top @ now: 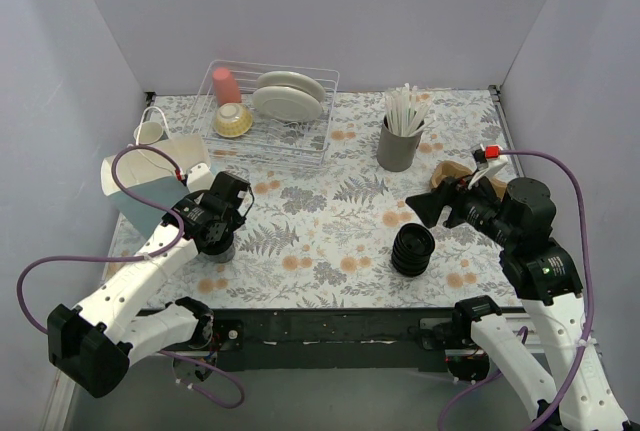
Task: Pack the takeout coffee
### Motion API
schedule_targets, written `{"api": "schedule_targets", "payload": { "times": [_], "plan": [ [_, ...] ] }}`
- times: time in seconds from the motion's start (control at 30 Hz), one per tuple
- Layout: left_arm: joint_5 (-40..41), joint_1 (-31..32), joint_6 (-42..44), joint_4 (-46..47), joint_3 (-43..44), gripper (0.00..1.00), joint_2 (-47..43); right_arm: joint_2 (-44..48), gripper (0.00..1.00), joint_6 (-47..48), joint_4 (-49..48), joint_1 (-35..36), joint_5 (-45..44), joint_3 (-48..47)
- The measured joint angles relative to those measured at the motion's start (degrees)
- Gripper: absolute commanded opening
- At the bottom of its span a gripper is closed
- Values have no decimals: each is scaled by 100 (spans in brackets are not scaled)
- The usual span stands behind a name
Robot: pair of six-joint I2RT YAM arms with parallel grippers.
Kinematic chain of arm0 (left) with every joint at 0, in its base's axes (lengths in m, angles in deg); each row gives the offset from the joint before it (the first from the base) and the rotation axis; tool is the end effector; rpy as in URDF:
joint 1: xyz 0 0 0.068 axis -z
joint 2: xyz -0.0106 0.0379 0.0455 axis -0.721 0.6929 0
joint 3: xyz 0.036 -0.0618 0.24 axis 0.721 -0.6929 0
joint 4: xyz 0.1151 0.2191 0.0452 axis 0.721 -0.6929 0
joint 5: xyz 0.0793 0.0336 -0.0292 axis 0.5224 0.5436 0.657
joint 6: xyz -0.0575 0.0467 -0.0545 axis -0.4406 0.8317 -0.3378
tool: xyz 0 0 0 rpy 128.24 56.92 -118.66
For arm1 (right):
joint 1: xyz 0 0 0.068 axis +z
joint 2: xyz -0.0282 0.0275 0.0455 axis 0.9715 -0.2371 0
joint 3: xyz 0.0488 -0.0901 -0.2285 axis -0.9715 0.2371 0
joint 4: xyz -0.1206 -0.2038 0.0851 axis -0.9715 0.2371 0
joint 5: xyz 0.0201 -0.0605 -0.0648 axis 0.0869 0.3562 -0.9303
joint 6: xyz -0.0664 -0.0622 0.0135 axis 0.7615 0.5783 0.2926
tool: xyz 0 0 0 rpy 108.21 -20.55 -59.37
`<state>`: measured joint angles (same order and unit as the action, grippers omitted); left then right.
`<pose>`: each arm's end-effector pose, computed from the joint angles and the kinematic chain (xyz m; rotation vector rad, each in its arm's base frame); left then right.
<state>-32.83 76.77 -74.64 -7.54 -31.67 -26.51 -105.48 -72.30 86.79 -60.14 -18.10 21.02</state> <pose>0.1979 -0.0684 0.2154 -1.4112 1.9954 -0.2309 0.1579 0.0738 0.3482 -0.2284 1.8066 0.7095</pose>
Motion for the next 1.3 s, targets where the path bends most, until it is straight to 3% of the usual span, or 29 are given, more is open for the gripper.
{"api": "schedule_targets", "payload": {
  "times": [0.57, 1.07, 1.3],
  "plan": [
    [-57, 4, -153, -66, -28, 24, -46, 0, 80, 0, 4, 0, -81, 0],
    [-85, 13, -195, -111, -24, 0, -15, 17, 80, 46, 15, 0, -129, 0],
    [-170, 13, -144, -341, 133, 0, -7, 17, 80, 81, 24, 0, -149, 0]
  ]
}}
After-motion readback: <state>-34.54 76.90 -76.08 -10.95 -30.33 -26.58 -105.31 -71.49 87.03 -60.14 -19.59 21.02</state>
